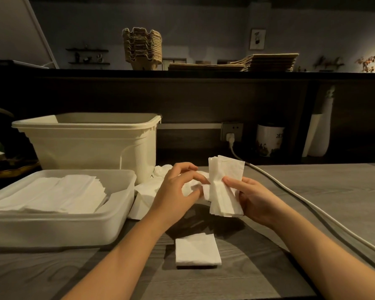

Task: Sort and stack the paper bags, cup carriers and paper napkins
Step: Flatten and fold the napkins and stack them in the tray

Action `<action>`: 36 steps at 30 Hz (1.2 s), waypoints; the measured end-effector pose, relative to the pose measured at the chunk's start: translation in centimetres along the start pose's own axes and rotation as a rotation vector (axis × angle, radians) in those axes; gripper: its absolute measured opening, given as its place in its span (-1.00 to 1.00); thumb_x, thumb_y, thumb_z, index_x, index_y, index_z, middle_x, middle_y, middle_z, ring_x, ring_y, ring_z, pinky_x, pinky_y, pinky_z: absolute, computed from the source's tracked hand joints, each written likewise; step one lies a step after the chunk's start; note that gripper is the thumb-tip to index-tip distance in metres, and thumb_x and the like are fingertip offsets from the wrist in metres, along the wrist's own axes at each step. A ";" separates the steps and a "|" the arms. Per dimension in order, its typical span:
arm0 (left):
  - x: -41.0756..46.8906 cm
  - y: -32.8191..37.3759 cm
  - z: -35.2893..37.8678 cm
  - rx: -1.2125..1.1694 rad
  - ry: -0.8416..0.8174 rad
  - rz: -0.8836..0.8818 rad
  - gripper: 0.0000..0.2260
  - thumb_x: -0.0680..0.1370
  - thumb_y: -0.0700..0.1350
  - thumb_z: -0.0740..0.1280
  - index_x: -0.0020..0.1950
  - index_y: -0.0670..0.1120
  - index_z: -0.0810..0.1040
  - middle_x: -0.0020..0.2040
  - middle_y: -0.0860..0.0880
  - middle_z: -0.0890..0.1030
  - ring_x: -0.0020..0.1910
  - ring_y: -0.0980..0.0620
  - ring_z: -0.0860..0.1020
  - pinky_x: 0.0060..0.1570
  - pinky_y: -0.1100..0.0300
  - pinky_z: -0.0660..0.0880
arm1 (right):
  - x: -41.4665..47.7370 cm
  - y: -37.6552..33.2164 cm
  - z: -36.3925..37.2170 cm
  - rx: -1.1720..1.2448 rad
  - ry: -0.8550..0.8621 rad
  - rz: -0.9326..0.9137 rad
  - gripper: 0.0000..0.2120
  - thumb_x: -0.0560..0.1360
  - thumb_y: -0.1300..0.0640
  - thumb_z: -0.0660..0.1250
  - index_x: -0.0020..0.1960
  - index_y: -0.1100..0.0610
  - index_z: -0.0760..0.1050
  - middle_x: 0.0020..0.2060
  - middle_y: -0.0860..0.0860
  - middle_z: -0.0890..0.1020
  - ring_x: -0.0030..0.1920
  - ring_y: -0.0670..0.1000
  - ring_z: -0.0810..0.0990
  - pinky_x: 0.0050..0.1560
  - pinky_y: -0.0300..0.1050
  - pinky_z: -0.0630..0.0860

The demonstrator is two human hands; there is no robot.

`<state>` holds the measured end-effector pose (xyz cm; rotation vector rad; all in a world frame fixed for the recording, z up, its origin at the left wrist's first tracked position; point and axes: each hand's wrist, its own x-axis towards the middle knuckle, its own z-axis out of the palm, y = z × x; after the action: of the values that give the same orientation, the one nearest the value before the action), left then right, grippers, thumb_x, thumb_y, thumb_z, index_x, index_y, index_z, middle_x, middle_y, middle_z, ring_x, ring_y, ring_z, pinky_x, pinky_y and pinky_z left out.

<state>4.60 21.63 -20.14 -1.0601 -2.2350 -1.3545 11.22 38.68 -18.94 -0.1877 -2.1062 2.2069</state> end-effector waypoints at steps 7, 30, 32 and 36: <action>0.7 -0.5 -0.8 -0.371 0.180 -0.427 -0.88 0.59 -0.09 0.24 0.12 0.00 0.47 0.10 0.01 0.55 0.07 0.05 0.51 0.02 0.17 0.56 | 0.4 -0.2 -0.5 0.237 0.081 -0.020 -0.65 0.41 0.05 0.34 0.16 0.11 0.45 0.05 0.09 0.57 0.07 0.10 0.57 -0.06 -0.02 0.53; 0.1 0.4 -0.6 -0.225 -0.042 -0.193 -0.55 0.58 -0.19 0.26 0.30 0.28 0.25 0.23 0.23 0.33 0.06 0.25 0.41 -0.02 0.41 0.46 | -0.3 -0.8 -0.7 0.454 0.063 -0.022 -0.32 0.28 -0.04 0.34 0.37 0.07 0.31 0.04 0.11 0.55 0.03 0.13 0.56 -0.18 -0.02 0.59; 0.2 0.6 -0.5 -0.227 -0.053 -0.167 -0.53 0.57 -0.19 0.26 0.28 0.30 0.20 0.31 0.26 0.25 0.22 0.26 0.31 0.20 0.28 0.39 | -0.4 -0.8 -0.5 0.412 0.040 -0.003 -0.34 0.27 -0.03 0.33 0.35 0.07 0.29 0.05 0.13 0.53 0.04 0.15 0.55 -0.13 -0.01 0.58; 0.2 0.8 -0.5 -0.211 -0.064 -0.125 -0.45 0.56 -0.22 0.29 0.27 0.35 0.14 0.32 0.28 0.24 0.29 0.21 0.27 0.28 0.21 0.33 | -0.8 -0.9 0.0 0.313 -0.012 0.007 -0.48 0.28 -0.02 0.32 0.21 0.06 0.38 0.02 0.12 0.55 -0.03 0.12 0.58 -0.28 -0.08 0.61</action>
<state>5.04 21.52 -19.32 -1.0597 -2.2767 -1.6616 11.98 38.56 -18.05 -0.1585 -1.7341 2.5057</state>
